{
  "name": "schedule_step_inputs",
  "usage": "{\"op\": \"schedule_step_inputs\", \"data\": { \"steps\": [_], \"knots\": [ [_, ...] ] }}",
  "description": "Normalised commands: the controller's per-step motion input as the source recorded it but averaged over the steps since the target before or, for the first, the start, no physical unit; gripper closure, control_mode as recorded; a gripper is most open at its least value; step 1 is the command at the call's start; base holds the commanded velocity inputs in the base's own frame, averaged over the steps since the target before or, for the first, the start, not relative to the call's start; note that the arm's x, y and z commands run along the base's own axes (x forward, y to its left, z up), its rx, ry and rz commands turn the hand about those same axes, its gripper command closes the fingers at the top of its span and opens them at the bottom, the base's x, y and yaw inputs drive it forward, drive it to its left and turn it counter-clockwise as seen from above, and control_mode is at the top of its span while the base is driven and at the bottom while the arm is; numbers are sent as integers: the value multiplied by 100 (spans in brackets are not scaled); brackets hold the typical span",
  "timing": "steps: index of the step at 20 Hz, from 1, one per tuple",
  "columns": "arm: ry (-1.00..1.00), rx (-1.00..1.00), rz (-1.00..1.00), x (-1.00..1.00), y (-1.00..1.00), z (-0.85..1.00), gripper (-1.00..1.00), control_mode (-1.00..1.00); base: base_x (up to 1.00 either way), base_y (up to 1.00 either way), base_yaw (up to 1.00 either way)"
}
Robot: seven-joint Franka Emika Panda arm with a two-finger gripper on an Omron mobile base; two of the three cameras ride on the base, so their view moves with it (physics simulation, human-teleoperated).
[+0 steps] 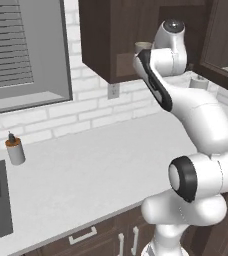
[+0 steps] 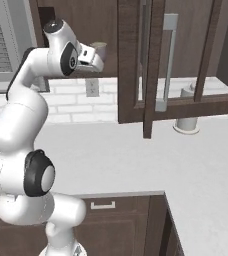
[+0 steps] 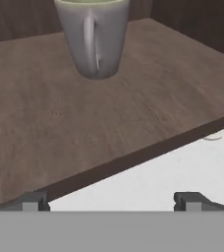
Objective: Gather all objects into one cabinet and sort the glasses and bowls to opposite sides.
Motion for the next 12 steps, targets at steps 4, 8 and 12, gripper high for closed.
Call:
{"op": "schedule_step_inputs", "data": {
  "steps": [4, 8, 12],
  "knots": [
    [0, 0, 8, 64, 0, 15, -100, -100, 0, 0, 0],
    [0, 0, 3, 56, 0, 20, -100, -100, 0, 0, 0],
    [0, 0, 0, 32, 0, 13, -100, -100, 0, 0, 0]
  ]
}}
